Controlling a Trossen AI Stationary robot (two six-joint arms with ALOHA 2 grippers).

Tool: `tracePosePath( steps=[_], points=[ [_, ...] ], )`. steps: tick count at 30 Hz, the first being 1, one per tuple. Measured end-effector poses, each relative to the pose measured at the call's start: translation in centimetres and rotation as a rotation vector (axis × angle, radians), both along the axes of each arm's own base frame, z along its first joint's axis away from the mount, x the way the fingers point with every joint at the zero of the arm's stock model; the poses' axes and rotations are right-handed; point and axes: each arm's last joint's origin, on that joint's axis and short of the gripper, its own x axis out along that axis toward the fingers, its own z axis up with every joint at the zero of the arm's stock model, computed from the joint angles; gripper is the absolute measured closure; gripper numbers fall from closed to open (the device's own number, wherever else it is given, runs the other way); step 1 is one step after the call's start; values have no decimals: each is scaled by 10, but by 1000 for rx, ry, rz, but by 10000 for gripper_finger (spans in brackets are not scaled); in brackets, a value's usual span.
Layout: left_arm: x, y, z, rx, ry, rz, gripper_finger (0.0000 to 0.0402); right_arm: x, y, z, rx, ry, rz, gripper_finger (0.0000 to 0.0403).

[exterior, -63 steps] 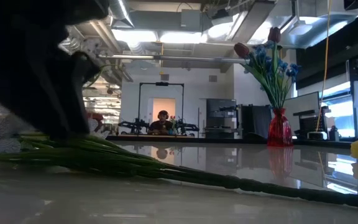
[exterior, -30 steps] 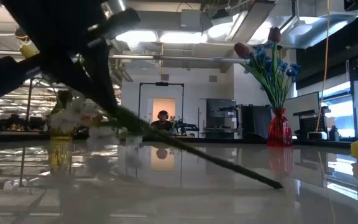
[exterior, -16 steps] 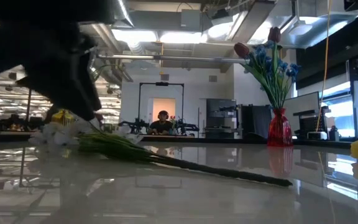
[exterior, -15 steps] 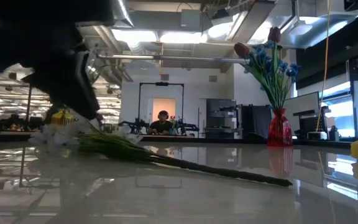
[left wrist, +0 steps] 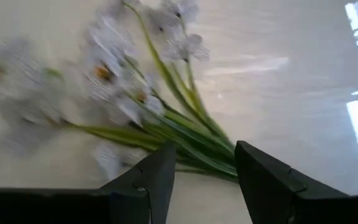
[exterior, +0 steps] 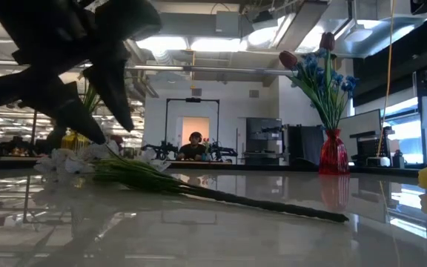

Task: Sort flowers into vase by color
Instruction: Put the white flower into the yellow vase

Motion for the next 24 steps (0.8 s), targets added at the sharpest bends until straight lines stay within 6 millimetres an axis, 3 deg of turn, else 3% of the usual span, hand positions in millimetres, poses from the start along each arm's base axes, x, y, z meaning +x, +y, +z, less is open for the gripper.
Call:
tracePosePath(
  steps=[7,15,20,24],
  points=[
    [7,-4,0,-45,-107,49,240,0,0,0,1,0,0,185],
    [8,-11,-27,-52,-102,130,240,0,0,0,1,0,1,185],
    [9,-5,-31,-37,-110,170,240,0,0,0,1,0,0,185],
    [10,16,-41,-28,-90,251,240,0,0,0,1,0,0,185]
  ],
)
